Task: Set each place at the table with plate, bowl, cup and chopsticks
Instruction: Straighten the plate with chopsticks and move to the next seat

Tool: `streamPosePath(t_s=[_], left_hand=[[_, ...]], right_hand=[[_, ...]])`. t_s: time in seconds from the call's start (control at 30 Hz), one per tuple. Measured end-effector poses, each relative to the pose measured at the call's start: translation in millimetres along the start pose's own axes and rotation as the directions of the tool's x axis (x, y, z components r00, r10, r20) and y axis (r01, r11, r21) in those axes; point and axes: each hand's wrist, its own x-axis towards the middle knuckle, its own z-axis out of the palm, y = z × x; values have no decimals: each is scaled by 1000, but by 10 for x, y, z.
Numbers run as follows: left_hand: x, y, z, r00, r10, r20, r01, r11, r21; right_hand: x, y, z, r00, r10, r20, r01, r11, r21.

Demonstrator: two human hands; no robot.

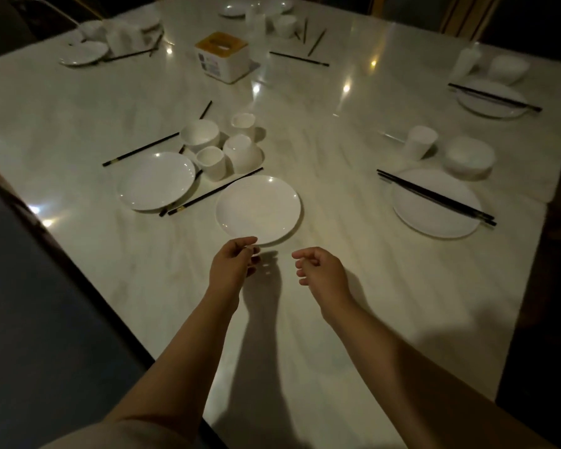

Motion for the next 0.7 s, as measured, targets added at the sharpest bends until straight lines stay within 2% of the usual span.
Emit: streamPosePath(t_s=[0.23,0.33,0.5,0.6,0.7], left_hand=[[135,47,-100,1000,29,-10,-29,999,37],[422,105,-230,997,61,-42,-57,994,94],[1210,167,-388,984,158,-81,-129,951,282],[1552,209,-395,986,166,22,-160,899,408],[1675,329,-404,972,201,122,-235,856,461]], right_hand=[[107,-17,101,1000,-16,12,17,997,-69],[322,-77,245,998,-30,-51,24,992,-122],[800,-183,544,980,-2,-200,-35,983,-183],[1026,-247,731,941,1,-337,-78,974,-214],[1159,-263,912,898,57,-436,-123,985,-125]])
